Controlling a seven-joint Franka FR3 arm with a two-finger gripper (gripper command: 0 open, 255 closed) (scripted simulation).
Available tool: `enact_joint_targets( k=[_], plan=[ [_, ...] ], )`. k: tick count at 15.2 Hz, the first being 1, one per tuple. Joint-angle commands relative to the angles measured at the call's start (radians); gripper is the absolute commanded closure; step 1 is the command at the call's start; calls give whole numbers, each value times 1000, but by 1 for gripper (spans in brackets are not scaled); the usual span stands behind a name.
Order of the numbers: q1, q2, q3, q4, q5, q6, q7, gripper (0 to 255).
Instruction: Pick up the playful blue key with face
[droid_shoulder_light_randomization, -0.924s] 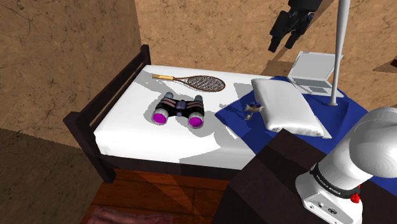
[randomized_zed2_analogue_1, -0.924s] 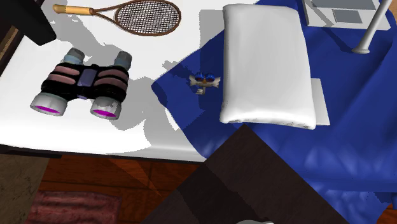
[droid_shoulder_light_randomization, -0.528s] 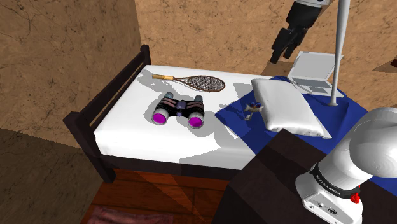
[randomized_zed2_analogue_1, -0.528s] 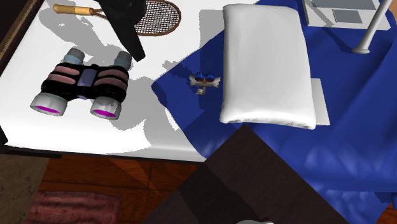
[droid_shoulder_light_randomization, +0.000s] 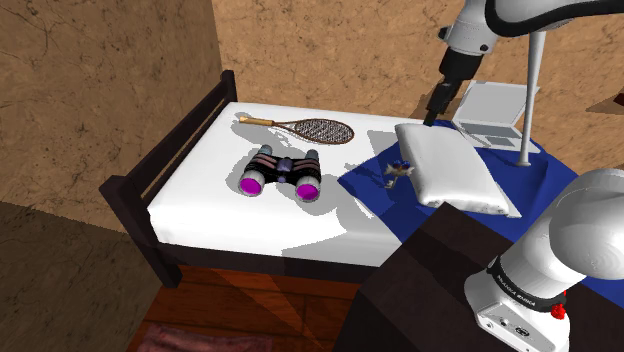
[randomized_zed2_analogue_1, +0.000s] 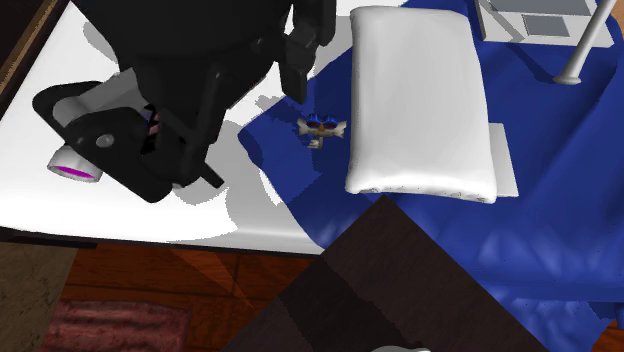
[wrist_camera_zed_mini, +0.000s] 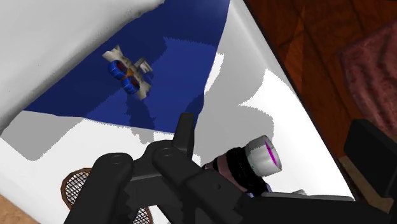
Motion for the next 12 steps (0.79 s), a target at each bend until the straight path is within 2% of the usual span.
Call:
enact_joint_targets(
  k=[1, 7, 12],
  plan=[
    [-6, 28, -43, -37, -31, 58, -75, 0],
    [-9, 175, -158, -76, -101, 222, -272, 0],
    [-1, 346, -252, -66, -128, 369, -442, 0]
  ],
)
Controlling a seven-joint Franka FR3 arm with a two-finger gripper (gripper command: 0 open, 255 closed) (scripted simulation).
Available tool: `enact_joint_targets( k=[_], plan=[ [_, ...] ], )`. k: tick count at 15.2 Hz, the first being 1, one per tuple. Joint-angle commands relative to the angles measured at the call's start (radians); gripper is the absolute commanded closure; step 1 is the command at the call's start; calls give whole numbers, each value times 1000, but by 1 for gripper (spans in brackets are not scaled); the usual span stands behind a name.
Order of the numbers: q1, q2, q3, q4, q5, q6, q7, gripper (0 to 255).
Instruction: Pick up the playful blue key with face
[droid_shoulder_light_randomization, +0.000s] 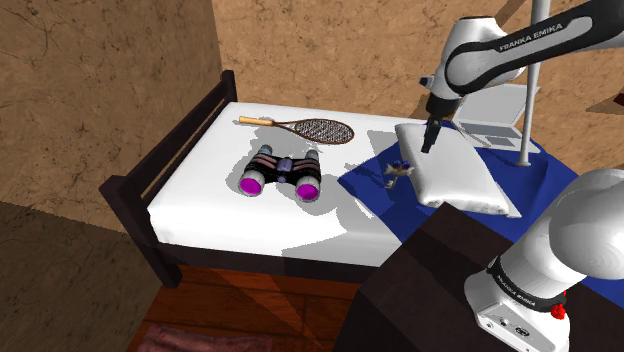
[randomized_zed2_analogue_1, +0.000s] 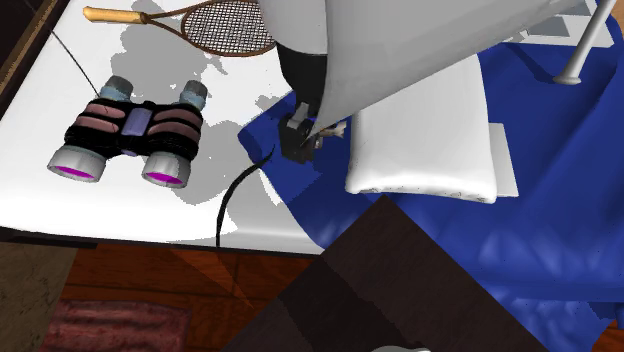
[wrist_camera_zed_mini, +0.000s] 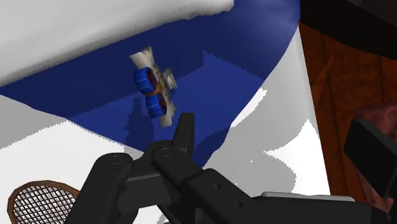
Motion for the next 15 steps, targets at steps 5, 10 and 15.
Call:
enact_joint_targets(
  k=[5, 10, 15],
  plan=[
    [20, 245, -101, 53, 26, 173, -230, 0],
    [16, 478, -133, 138, 135, 296, -456, 0],
    [-56, 707, -82, 258, 253, 380, -668, 0]
  ],
)
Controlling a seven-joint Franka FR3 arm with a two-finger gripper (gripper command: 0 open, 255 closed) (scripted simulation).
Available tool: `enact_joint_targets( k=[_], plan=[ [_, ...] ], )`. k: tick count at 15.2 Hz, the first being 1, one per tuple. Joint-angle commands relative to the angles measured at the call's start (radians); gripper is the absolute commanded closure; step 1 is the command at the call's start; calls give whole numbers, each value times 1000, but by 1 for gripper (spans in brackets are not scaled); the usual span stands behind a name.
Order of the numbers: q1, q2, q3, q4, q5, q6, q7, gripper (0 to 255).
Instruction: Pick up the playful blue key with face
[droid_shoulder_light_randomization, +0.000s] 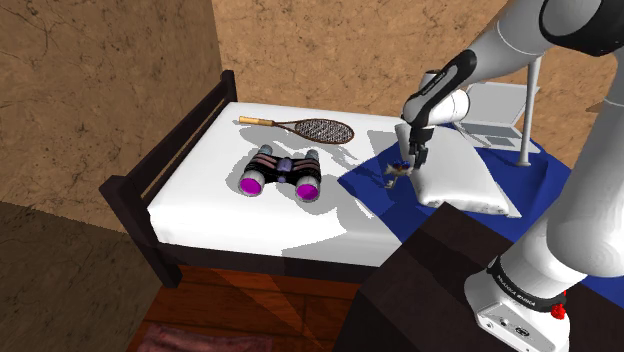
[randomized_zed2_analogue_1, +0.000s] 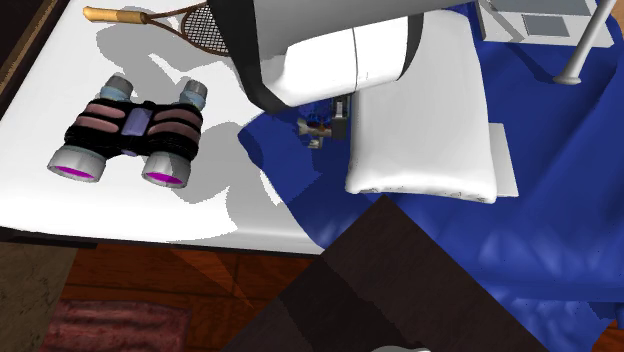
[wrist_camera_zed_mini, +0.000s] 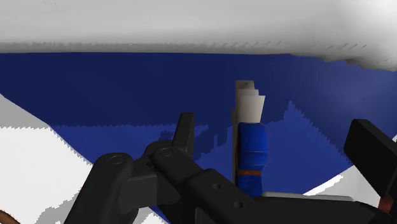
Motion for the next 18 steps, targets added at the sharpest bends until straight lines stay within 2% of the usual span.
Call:
enact_joint_targets(
  k=[1, 8, 10, 11, 18],
  plan=[
    [-15, 45, 17, 21, 19, 20, -35, 0],
    [-52, 146, 66, 33, 81, 105, -70, 0],
    [-53, 146, 66, 33, 81, 105, -70, 0],
    [-51, 145, 65, 32, 80, 105, -69, 255],
    [-51, 144, 65, 32, 80, 104, -69, 255]
  ],
)
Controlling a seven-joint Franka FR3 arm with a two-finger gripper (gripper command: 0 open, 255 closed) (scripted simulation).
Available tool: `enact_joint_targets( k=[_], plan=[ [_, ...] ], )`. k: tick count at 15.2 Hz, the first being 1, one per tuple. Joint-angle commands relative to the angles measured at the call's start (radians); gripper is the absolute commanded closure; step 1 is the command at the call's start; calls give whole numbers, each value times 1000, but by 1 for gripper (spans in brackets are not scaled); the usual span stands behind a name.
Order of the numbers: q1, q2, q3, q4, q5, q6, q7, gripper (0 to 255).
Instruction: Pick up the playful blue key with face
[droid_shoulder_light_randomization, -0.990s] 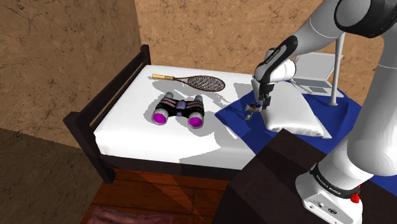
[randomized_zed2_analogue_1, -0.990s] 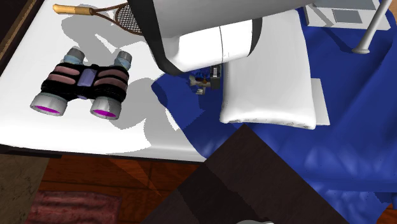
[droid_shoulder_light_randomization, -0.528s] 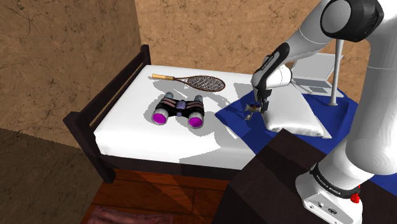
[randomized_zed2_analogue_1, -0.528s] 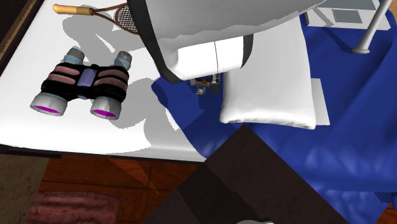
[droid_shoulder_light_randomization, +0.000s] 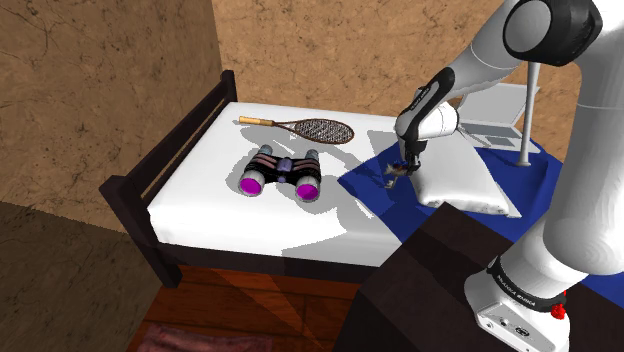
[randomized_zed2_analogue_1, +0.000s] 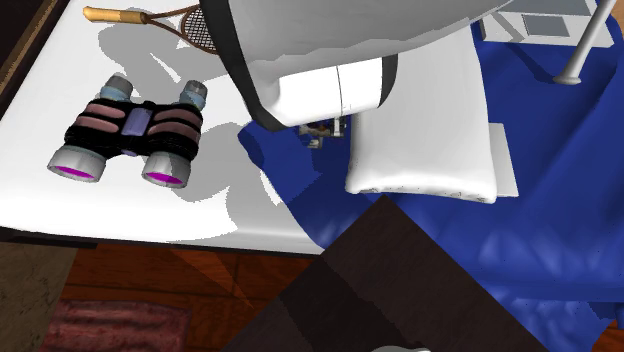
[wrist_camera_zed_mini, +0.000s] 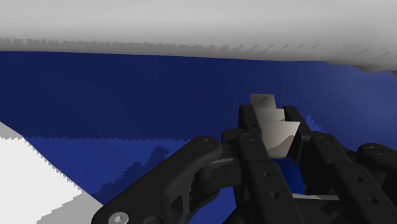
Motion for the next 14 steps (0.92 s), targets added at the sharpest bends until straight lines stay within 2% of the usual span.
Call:
enact_joint_targets(
  k=[1, 14],
  plan=[
    [0, 0, 0, 0, 0, 0, 0, 255],
    [55, -157, -72, -11, -98, -138, 54, 255]
  ],
)
